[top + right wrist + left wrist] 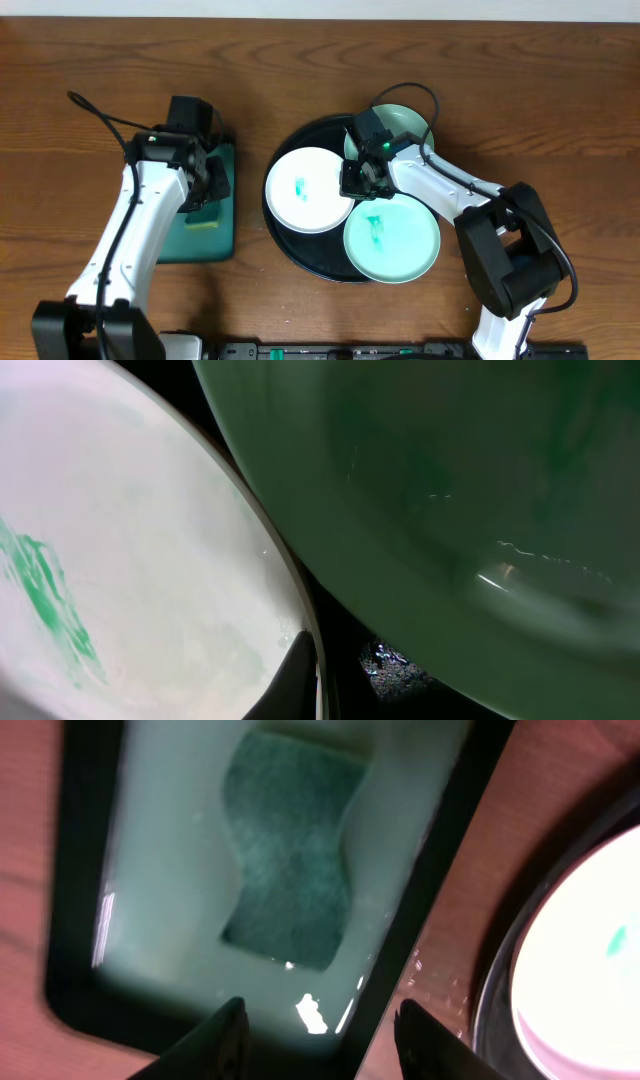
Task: Clean dirty plates on tray and stack at the side
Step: 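Reach the left gripper into the basin and grasp the green sponge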
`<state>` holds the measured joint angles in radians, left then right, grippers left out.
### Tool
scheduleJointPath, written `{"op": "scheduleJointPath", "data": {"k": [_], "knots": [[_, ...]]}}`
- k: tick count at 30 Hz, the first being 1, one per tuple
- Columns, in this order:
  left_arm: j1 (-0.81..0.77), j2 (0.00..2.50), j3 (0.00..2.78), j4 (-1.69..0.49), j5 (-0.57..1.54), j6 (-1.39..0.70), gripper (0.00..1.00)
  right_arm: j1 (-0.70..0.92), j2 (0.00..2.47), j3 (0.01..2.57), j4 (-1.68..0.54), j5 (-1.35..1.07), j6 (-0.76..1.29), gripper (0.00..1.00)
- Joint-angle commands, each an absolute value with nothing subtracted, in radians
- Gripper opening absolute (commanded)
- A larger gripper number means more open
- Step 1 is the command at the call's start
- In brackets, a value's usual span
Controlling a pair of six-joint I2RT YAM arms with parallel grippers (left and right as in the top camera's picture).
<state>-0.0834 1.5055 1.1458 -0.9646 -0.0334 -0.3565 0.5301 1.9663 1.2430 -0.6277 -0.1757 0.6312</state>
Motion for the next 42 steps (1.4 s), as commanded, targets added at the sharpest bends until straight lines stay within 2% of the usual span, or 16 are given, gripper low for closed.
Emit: {"op": "scheduleJointPath", "data": {"k": [1,8,22,32,37,42], "knots": [[-0.015,1.514,1.097,-0.9,0.098,-0.288,0.49,0.538,2.009,1.23,-0.647,-0.177,0.612,0.01],[0.104,1.543,1.011,-0.82,0.169,-0.251,0.51,0.538,2.009,1.23,-0.646,-0.177,0.612,0.01],[0.112,1.77,1.01,-0.707,0.194,-0.221,0.44,0.538,2.009,1.23,-0.651,-0.177,0.612,0.01],[0.11,1.646,1.021,-0.708,0.198,-0.221,0.43,0.538,2.009,1.23,-0.672,-0.177,0.604,0.01],[0.11,1.557,1.021,-0.725,0.167,-0.221,0.47,0.538,2.009,1.23,-0.672,-0.177,0.605,0.01],[0.11,1.576,1.021,-0.731,0.107,-0.217,0.47,0.538,2.009,1.23,-0.669,-0.177,0.605,0.01]]}}
